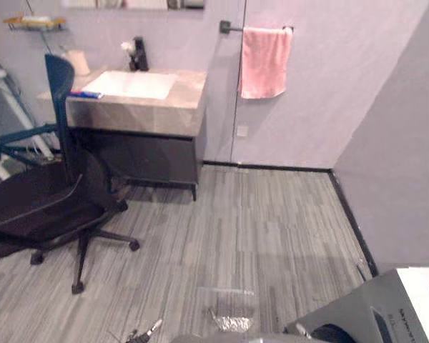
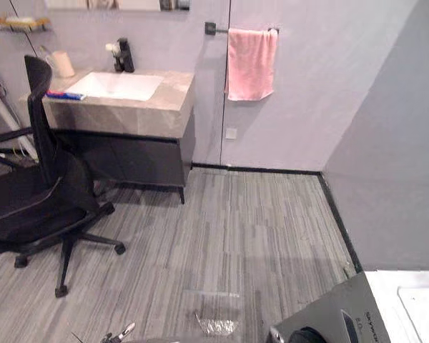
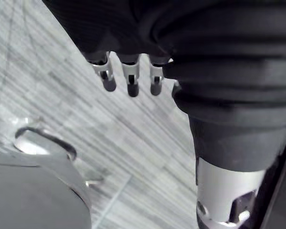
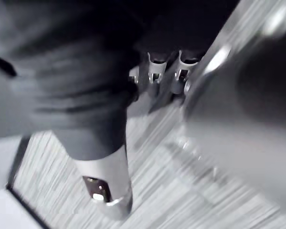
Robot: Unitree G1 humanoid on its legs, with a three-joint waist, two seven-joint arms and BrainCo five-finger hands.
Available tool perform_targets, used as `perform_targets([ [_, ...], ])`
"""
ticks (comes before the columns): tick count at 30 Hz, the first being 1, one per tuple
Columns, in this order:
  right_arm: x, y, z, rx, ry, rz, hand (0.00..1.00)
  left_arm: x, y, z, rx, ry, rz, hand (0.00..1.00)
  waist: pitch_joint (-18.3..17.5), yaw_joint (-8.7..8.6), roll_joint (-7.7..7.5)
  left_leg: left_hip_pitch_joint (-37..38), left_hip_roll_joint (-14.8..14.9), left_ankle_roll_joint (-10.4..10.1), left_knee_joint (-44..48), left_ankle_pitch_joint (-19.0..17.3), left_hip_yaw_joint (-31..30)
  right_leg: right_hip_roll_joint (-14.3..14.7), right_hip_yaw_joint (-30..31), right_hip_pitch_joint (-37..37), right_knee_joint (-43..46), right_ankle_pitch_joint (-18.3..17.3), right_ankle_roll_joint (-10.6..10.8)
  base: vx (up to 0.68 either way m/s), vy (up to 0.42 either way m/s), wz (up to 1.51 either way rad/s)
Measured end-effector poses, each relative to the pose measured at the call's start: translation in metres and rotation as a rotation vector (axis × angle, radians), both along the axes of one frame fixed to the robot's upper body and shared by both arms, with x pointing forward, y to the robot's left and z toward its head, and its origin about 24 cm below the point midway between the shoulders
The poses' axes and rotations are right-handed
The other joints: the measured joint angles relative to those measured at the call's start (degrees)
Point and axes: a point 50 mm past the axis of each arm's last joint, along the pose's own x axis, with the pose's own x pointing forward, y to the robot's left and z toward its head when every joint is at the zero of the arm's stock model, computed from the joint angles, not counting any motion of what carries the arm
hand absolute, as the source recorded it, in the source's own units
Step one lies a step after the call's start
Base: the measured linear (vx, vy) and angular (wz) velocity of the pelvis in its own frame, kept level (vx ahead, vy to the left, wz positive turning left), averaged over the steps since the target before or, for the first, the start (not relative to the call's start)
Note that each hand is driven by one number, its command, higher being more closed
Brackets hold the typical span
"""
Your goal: Pick up the laundry basket with both hands and put the clothes into the washing machine.
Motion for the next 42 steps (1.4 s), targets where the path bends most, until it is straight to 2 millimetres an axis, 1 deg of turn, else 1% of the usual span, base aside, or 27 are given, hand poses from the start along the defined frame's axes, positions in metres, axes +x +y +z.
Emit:
perform_targets([
  [2,0.009,0.001,0.001,0.001,-0.024,0.009,0.00,-0.003,-0.001,-0.001,0.001,0.009,-0.021,0.00,-0.2,0.17,0.59,2.3,-0.1,0.3,-3.0,0.2,0.7,0.0,0.1,-3.7,7.5,0.4,-0.7,0.09,0.062,-0.34],
  [4,0.017,0.000,0.004,-0.012,-0.054,0.011,0.00,-0.005,-0.002,-0.001,0.000,0.019,-0.028,0.00,0.3,-0.14,1.50,4.8,0.1,1.5,-5.0,2.6,0.8,0.4,0.1,-10.6,22.6,2.0,-3.1,0.09,0.048,-0.22],
  [6,0.007,0.003,0.002,-0.005,-0.031,0.004,0.00,-0.005,0.002,-0.001,0.008,0.021,-0.028,0.00,1.4,-0.42,1.09,8.0,0.2,2.7,-5.5,2.5,0.7,0.8,0.5,-12.9,31.0,2.7,-4.6,0.16,0.011,0.04],
  [7,0.000,0.006,0.000,0.006,-0.014,-0.002,0.00,-0.005,0.005,0.000,0.015,0.021,-0.030,0.00,1.6,-0.38,0.28,9.7,0.8,3.1,-5.5,2.2,0.4,2.6,1.1,-13.0,34.0,0.8,-3.9,0.15,-0.008,0.13],
  [9,-0.001,0.009,0.000,0.011,-0.013,0.000,0.00,-0.003,0.007,0.000,0.025,0.021,-0.042,0.00,1.7,-0.53,-0.19,11.1,1.9,2.9,-6.2,1.8,-0.2,6.0,0.8,-14.0,35.2,-3.2,-3.4,0.15,-0.066,0.16],
  [10,0.000,0.011,0.000,0.014,-0.016,0.005,0.00,-0.001,0.006,0.001,0.025,0.017,-0.051,0.00,1.8,-0.66,0.00,11.7,2.8,2.5,-6.4,1.5,-0.6,7.9,-0.7,-15.0,33.9,-5.1,-3.4,0.21,-0.094,0.14],
  [12,0.002,0.011,0.000,0.013,-0.016,0.023,0.00,0.000,0.004,0.000,0.017,0.011,-0.019,0.00,1.9,-0.60,0.16,12.6,3.9,1.9,-7.0,1.1,-0.6,9.9,-2.6,-15.5,29.9,-6.4,-3.5,0.18,-0.082,0.02],
  [13,0.004,0.012,0.000,0.011,-0.018,0.057,0.00,-0.001,0.004,0.000,0.016,0.011,-0.006,0.00,1.9,-0.73,0.24,13.0,5.0,0.8,-7.6,0.6,-0.5,11.3,-4.5,-15.0,23.6,-6.2,-3.6,0.17,-0.100,-0.03],
  [15,0.005,0.013,0.000,0.013,-0.018,0.070,0.00,0.000,0.005,0.000,0.016,0.007,-0.002,0.00,1.9,-1.05,-0.03,13.8,5.1,-0.5,-7.8,-0.2,-0.7,11.8,-4.8,-13.1,15.7,-3.4,-3.7,0.24,-0.151,0.06],
  [16,0.003,0.014,0.000,0.016,-0.011,0.070,0.00,0.002,0.005,0.001,0.020,0.002,-0.009,0.00,1.8,-1.52,-0.60,14.3,4.8,-1.5,-7.8,-1.2,-1.4,11.5,-4.2,-11.2,10.7,1.7,-5.1,0.33,-0.231,0.26],
  [18,-0.001,0.010,-0.001,0.011,0.004,0.050,0.00,0.006,-0.007,-0.002,-0.013,0.004,-0.022,0.00,1.2,-2.17,0.66,14.3,6.9,-3.1,-6.5,-2.5,-3.8,13.3,-5.6,-8.8,8.0,0.6,-5.0,0.27,-0.195,0.43],
  [20,-0.002,0.005,-0.001,0.004,0.009,0.032,0.00,0.015,-0.015,-0.002,-0.035,-0.021,-0.034,0.00,1.5,-1.89,1.93,14.1,9.1,-4.8,-4.5,-3.6,-5.0,15.5,-6.7,-6.8,5.4,0.3,-5.7,0.24,-0.173,0.23],
  [21,-0.001,0.004,-0.001,0.002,0.008,0.026,0.00,0.018,-0.016,-0.002,-0.039,-0.033,-0.034,0.00,1.7,-1.58,2.10,12.8,10.3,-5.9,-0.5,-4.2,-5.6,16.6,-6.9,-5.5,3.9,0.3,-6.5,0.26,-0.227,0.05],
  [22,0.005,0.005,0.000,0.002,-0.005,0.036,0.00,0.018,-0.016,-0.001,-0.038,-0.036,-0.029,0.00,2.1,-1.49,2.13,9.3,11.0,-7.0,7.5,-4.9,-6.8,17.4,-7.0,-4.1,2.8,-0.1,-7.0,0.18,-0.183,0.05],
  [23,0.006,0.005,0.000,0.000,-0.007,0.051,0.00,0.018,-0.014,-0.001,-0.032,-0.040,-0.025,0.00,2.2,-1.49,2.12,6.4,11.3,-7.0,13.5,-4.8,-7.6,17.9,-7.0,-3.6,2.3,-0.4,-7.4,0.12,-0.157,0.04],
  [24,0.008,0.003,0.001,-0.010,-0.009,0.083,0.00,0.019,-0.014,0.000,-0.034,-0.048,-0.005,0.00,2.8,-0.96,2.60,1.6,12.3,-7.5,24.3,-4.9,-8.7,18.8,-7.1,-2.5,1.9,-0.7,-7.8,0.12,-0.093,-0.10],
  [25,0.011,0.002,0.001,-0.019,-0.011,0.103,0.00,0.021,-0.017,0.000,-0.040,-0.062,0.014,0.00,3.4,0.08,3.11,-2.0,13.2,-7.4,31.1,-5.1,-8.6,19.3,-7.1,-0.8,1.8,-0.8,-8.1,0.12,-0.058,-0.13],
  [26,0.014,0.002,0.002,-0.019,-0.014,0.105,0.00,0.021,-0.017,0.000,-0.040,-0.064,0.017,0.00,3.8,0.13,2.68,-2.5,13.5,-7.3,31.4,-5.1,-7.9,19.2,-7.0,0.0,1.7,-0.8,-8.0,0.10,0.013,-0.17],
  [28,0.026,0.004,0.003,-0.020,-0.044,0.123,0.00,0.022,-0.016,0.001,-0.034,-0.071,0.018,0.00,3.9,0.43,2.56,-3.1,14.7,-7.2,25.8,-5.1,-5.5,18.5,-6.2,1.0,0.9,-0.8,-7.9,0.03,0.073,-0.16],
  [30,0.043,0.009,0.007,-0.024,-0.093,0.156,0.00,0.021,-0.019,0.000,-0.041,-0.067,0.019,0.00,3.8,0.35,2.99,-1.6,14.8,-6.8,10.9,-3.3,-5.1,17.7,-5.6,1.1,0.6,-1.0,-6.7,0.04,0.198,-0.17],
  [31,0.047,0.015,0.007,-0.012,-0.103,0.163,0.00,0.019,-0.016,0.000,-0.028,-0.060,0.026,0.00,3.1,0.77,2.99,-0.3,13.2,-7.2,5.8,0.2,-4.2,16.1,-4.3,0.3,0.8,-1.2,-5.7,0.07,0.205,-0.19],
  [32,0.049,0.022,0.007,0.000,-0.105,0.179,0.00,0.019,-0.012,0.001,-0.016,-0.057,0.026,0.00,3.1,1.31,2.03,0.7,12.0,-6.8,3.3,1.1,-3.5,15.0,-3.7,0.3,0.5,-1.2,-5.4,0.09,0.180,-0.12],
  [33,0.051,0.029,0.006,0.018,-0.108,0.196,0.00,0.019,-0.009,0.001,-0.006,-0.051,0.011,0.00,2.6,1.16,0.87,2.5,9.8,-6.0,-0.7,3.3,-3.2,13.1,-3.5,0.5,-0.2,-0.7,-4.5,0.09,0.140,0.11],
  [34,0.051,0.033,0.006,0.029,-0.106,0.195,0.00,0.020,-0.008,0.001,-0.002,-0.041,-0.021,0.00,2.1,1.02,0.34,3.7,8.1,-5.2,-4.1,4.9,-3.2,11.6,-3.7,0.6,-1.0,-0.4,-4.0,0.08,0.137,0.20],
  [37,0.048,0.032,0.005,0.031,-0.094,0.193,0.00,0.020,-0.008,0.000,-0.003,-0.020,-0.063,0.00,1.6,0.77,0.00,6.1,5.3,-3.7,-9.1,7.8,-3.3,9.4,-3.6,1.9,-3.1,0.5,-2.6,0.07,0.145,0.19],
  [39,0.043,0.027,0.003,0.025,-0.067,0.193,0.00,0.016,-0.007,-0.002,0.001,0.004,-0.090,0.00,1.4,-0.21,0.42,7.7,3.7,-2.6,-11.3,8.8,-3.5,8.2,-3.2,2.9,-4.0,1.0,-1.8,0.04,0.133,0.11],
  [42,0.035,0.019,0.001,0.010,-0.030,0.209,0.00,0.013,-0.003,-0.002,0.009,0.022,-0.102,0.00,1.4,-0.25,0.44,9.1,2.6,-1.8,-13.2,9.3,-3.2,7.3,-2.6,3.5,-4.4,1.1,-1.7,0.01,0.118,-0.05],
])
